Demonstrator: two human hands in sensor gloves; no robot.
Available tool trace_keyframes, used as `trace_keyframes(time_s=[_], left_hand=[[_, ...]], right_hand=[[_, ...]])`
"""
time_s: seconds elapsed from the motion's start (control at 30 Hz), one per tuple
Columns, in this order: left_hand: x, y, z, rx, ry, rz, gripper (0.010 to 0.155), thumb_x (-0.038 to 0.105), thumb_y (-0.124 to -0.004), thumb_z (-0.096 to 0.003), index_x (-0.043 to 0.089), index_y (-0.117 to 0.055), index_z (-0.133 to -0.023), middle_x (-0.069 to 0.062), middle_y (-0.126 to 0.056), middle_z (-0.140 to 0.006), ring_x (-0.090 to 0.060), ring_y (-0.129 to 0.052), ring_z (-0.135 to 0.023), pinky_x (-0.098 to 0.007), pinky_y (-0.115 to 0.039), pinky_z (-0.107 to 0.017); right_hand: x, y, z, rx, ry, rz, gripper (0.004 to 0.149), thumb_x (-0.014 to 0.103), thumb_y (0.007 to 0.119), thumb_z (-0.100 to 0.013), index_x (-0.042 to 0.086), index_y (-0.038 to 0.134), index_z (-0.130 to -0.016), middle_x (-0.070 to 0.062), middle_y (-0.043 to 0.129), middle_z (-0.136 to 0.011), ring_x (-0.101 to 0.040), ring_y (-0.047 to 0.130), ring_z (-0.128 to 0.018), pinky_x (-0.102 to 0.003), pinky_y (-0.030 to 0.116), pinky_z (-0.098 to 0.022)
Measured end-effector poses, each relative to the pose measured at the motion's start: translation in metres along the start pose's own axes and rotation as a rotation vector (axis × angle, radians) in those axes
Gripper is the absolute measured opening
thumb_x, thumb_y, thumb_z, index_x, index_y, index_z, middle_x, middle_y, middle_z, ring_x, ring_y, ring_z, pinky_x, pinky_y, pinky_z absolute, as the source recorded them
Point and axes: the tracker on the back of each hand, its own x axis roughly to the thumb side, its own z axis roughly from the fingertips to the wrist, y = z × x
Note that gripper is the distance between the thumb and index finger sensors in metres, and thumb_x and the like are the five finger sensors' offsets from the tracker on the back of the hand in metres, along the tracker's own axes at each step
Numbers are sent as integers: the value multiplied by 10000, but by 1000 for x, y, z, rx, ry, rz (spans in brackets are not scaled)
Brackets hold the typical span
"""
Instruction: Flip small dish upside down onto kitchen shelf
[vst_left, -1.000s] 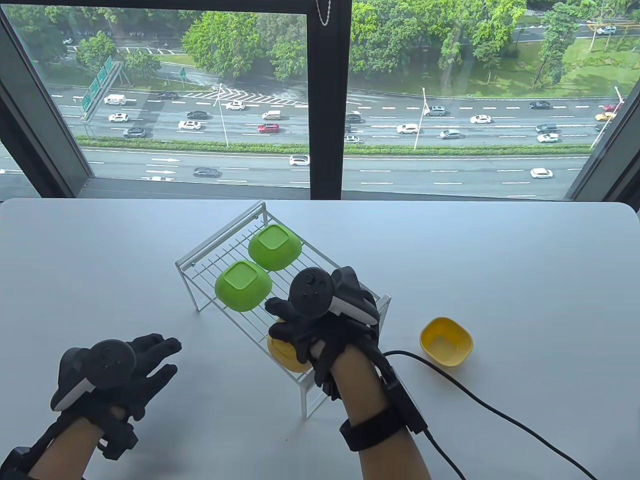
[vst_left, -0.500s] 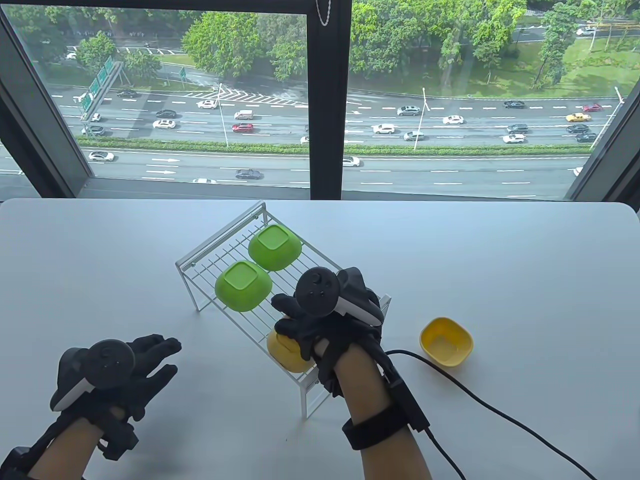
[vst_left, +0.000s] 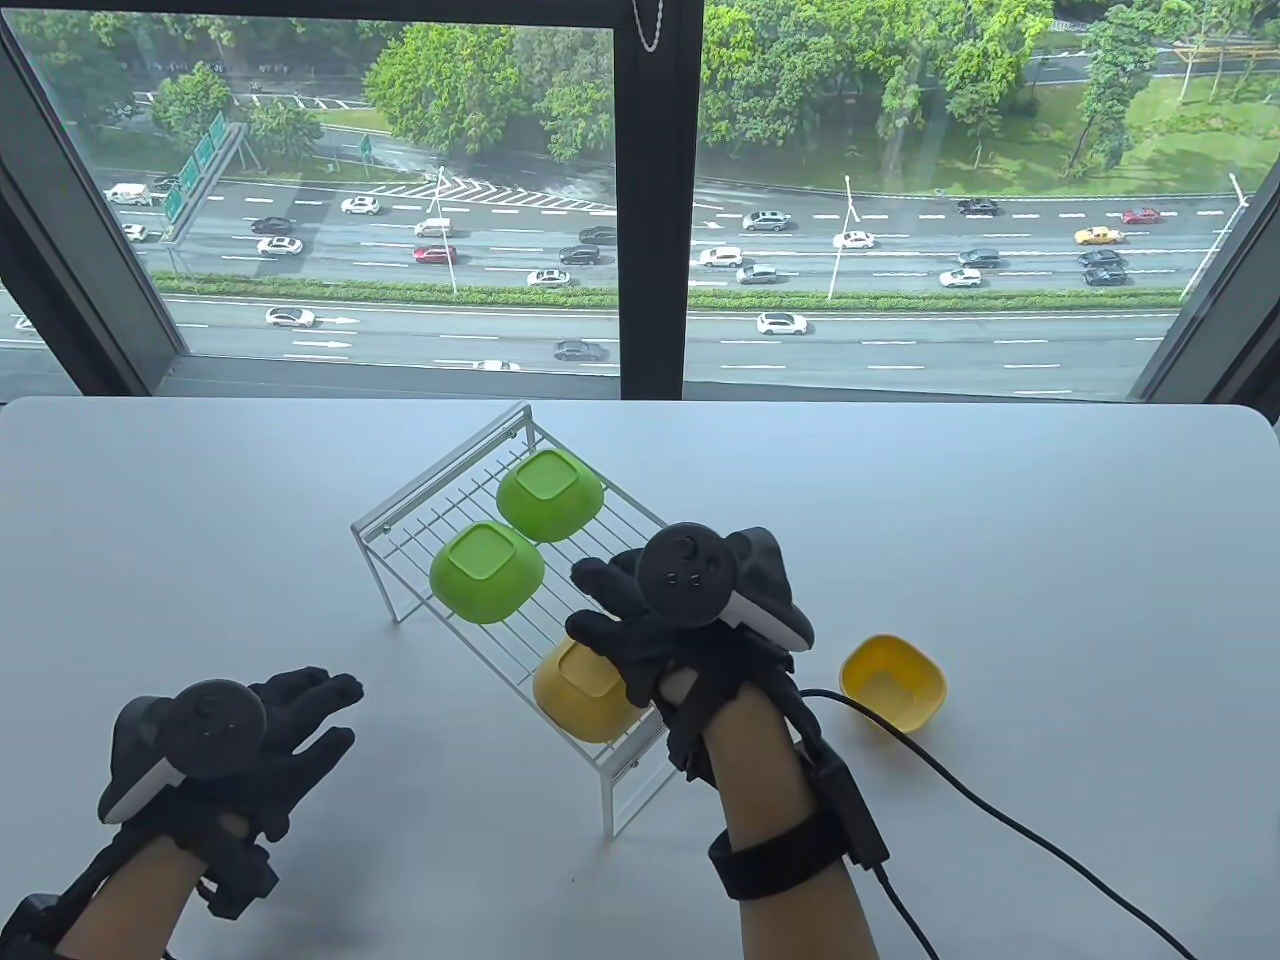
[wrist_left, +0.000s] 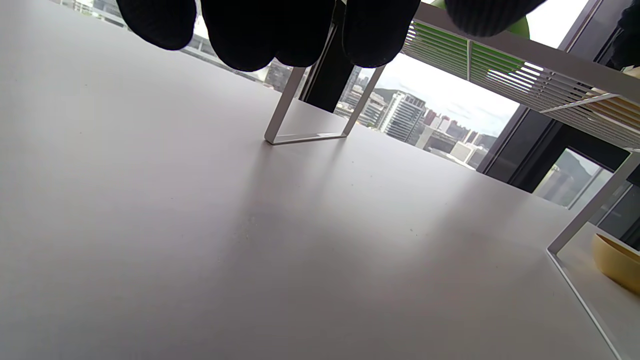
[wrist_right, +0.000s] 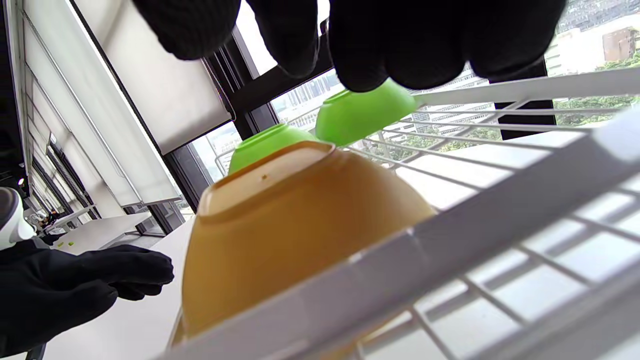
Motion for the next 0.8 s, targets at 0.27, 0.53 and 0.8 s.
trace_keyframes(time_s=[0.27,0.53,0.8], left_hand=[[-1,0,0,1,-3,3,653,568,-656,-451,310,-684,-1050,-83,-637,-1140,-380,-709,-974,-622,-663,-715],[-2,-1,-1,-7,2,-4,654,568,-657,-451,309,-684,-1051,-87,-639,-1141,-383,-708,-975,-624,-662,-715],[-1,-3,-2,-15,1,-9,654,568,-656,-452,308,-684,-1051,-88,-639,-1140,-383,-709,-973,-618,-662,-719]], right_hand=[[-49,-39,32,-57,122,-170,677,559,701,-525,196,620,-1091,-205,617,-1107,-458,664,-879,-618,626,-649],[-128,-62,77,-164,334,-313,614,463,701,-541,177,624,-1080,-201,621,-1100,-451,667,-889,-632,609,-660],[-185,-50,103,-230,433,-471,619,451,703,-539,158,610,-1076,-204,621,-1093,-456,661,-894,-624,608,-664]])
